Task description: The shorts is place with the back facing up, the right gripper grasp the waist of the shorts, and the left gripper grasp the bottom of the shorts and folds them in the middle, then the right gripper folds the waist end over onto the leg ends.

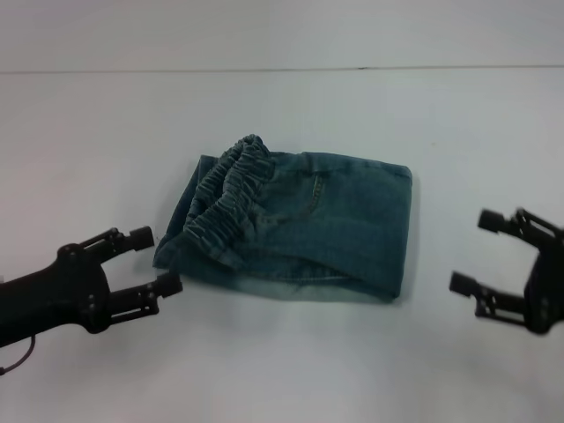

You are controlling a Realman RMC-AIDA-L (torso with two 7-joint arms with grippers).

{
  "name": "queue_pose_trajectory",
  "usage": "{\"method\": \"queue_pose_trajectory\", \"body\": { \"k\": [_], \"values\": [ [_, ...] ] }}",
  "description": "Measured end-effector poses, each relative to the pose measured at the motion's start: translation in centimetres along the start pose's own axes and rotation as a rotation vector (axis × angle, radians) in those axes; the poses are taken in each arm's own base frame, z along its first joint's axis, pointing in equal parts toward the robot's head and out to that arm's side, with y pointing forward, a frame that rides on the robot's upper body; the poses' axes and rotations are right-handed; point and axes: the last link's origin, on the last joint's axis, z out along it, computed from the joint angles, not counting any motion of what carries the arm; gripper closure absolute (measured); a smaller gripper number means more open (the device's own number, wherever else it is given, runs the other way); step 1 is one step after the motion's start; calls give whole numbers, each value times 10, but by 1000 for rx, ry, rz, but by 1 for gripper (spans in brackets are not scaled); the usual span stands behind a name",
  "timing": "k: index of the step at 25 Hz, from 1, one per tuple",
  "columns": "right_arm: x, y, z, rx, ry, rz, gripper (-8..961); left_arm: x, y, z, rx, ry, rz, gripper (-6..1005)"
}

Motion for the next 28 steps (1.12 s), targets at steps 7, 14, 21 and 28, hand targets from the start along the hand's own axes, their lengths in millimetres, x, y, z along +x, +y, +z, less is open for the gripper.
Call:
{"method": "queue_pose_trajectory", "body": {
  "k": [7,14,21,28],
  "values": [
    [22,13,-4,-55,86,37,29,4,-3,-2,-57,-112,-28,112],
    [25,15,-6,-99,146,58,29,6,-4,-7,-88,-173,-32,112],
    [17,9,-14,-102,132,62,29,5,-1,-9,-116,-193,-33,112],
    [14,7,-16,-102,119,56,29,6,3,-8,-143,-195,-31,112]
  ]
}}
